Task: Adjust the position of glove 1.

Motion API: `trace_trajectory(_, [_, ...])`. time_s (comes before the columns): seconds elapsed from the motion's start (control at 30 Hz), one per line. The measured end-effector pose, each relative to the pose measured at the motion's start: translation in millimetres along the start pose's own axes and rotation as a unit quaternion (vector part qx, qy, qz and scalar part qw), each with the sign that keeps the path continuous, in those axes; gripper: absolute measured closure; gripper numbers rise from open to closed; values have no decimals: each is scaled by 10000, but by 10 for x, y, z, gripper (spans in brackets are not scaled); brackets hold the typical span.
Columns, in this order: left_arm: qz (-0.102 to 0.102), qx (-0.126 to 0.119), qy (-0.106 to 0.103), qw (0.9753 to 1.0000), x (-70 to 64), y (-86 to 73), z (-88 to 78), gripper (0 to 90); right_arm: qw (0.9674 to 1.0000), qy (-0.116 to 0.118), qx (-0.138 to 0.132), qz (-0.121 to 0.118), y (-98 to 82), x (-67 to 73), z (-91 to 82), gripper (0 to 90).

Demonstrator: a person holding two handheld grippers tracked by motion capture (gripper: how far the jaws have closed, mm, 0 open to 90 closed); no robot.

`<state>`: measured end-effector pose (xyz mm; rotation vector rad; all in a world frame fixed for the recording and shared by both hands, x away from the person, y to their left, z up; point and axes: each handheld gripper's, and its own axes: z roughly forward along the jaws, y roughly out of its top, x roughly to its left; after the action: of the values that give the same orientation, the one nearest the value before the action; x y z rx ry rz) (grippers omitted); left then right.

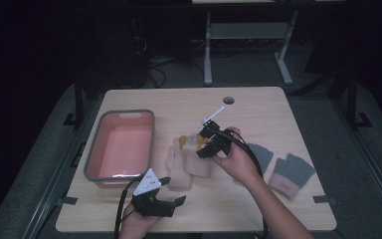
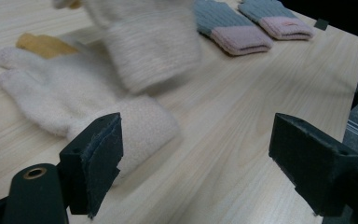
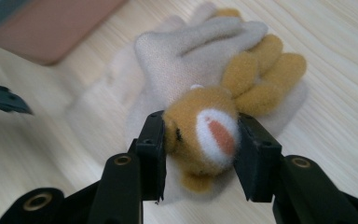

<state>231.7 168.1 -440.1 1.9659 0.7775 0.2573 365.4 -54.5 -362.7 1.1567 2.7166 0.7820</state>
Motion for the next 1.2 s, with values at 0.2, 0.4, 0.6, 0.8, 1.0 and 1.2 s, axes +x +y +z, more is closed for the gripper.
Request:
trace_trajectory(0.2, [10,-63,14,10000,-4,8,-27,176,9996,196,0,-222,184,203,83,577])
trace_trajectory(0.4, [-16,-117,26,9999,2,9,-36,176,9988,338,194,-300,281,309,248,574])
trace_trajectory(0.6, [-40,-112,25,9999,17,8,-43,176,9980,373,439,-279,270,278,550,550])
trace_trajectory(0.8, [-62,-102,27,9999,44,8,-47,176,9965,430,675,-257,198,240,759,498])
trace_trajectory(1.0, [-65,-105,40,9999,43,9,-48,176,9969,402,614,-298,158,232,768,412])
trace_trajectory(1.2, [-78,-102,58,9999,46,7,-48,176,9981,363,419,-286,156,214,671,409])
